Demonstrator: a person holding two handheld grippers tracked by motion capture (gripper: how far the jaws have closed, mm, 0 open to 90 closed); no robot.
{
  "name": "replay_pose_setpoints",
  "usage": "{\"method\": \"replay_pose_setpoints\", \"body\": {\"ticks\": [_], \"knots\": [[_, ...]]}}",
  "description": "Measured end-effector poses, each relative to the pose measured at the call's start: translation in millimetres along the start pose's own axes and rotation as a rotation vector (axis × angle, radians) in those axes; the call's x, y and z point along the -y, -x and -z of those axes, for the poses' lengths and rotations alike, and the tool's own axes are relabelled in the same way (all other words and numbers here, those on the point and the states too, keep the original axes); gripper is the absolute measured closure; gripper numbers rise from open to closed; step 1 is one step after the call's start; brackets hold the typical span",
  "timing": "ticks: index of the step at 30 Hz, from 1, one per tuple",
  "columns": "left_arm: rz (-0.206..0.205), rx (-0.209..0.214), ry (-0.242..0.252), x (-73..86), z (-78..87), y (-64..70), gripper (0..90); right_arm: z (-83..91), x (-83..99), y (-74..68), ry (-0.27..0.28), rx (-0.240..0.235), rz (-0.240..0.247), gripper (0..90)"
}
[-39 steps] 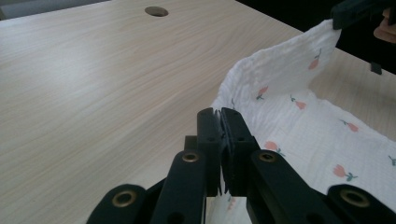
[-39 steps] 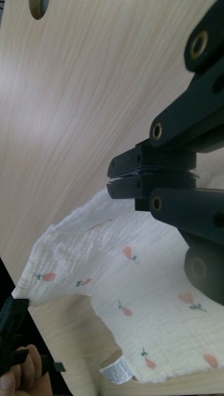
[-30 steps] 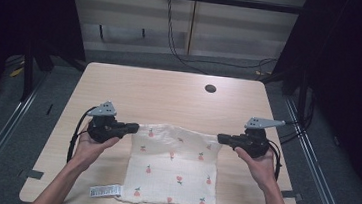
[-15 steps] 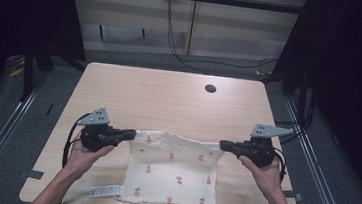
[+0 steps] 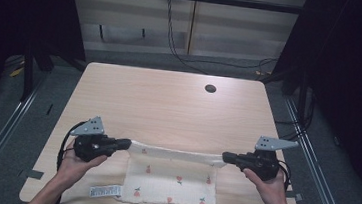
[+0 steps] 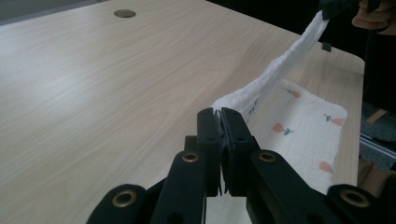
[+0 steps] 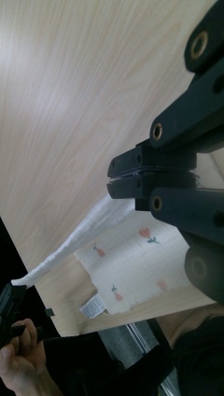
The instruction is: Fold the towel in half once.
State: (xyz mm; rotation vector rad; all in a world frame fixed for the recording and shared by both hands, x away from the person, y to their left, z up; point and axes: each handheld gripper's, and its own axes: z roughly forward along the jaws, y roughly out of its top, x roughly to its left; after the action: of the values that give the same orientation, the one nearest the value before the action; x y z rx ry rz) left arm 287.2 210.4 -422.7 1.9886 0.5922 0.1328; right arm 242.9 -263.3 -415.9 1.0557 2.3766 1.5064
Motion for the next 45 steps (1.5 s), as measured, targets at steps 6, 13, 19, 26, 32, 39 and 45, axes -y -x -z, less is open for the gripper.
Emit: {"method": "replay_pose_setpoints", "body": {"ticks": [6, 13, 19, 26, 32, 39, 45], "knots": [[0.019, 0.023, 0.008, 10.4, 2.0, 8.8, 87.5, 1.7, 11.2, -6.7, -0.007, -0.002, -0.011, 89.0], [0.021, 0.024, -0.032, 20.4, 6.4, 15.4, 87.5, 4.7, 23.8, -16.4, -0.023, -0.007, -0.008, 89.0], [0.028, 0.030, -0.058, 40.3, 5.9, 26.3, 87.5, 4.0, 32.6, -22.2, -0.050, -0.001, 0.001, 89.0], [0.013, 0.059, -0.114, 49.8, 0.3, 33.7, 87.5, 0.9, 45.8, -23.9, -0.082, 0.009, -0.006, 88.9], [0.014, 0.073, -0.148, 55.7, -5.7, 36.3, 87.5, -0.4, 55.3, -28.5, -0.091, -0.013, -0.016, 88.8], [-0.002, 0.081, -0.216, 63.0, -13.3, 38.0, 87.2, -11.9, 65.2, -36.2, -0.180, -0.022, -0.005, 88.5], [-0.013, 0.108, -0.254, 64.2, -15.9, 39.7, 85.8, -15.6, 75.2, -33.9, -0.252, -0.032, -0.009, 85.0]]}}
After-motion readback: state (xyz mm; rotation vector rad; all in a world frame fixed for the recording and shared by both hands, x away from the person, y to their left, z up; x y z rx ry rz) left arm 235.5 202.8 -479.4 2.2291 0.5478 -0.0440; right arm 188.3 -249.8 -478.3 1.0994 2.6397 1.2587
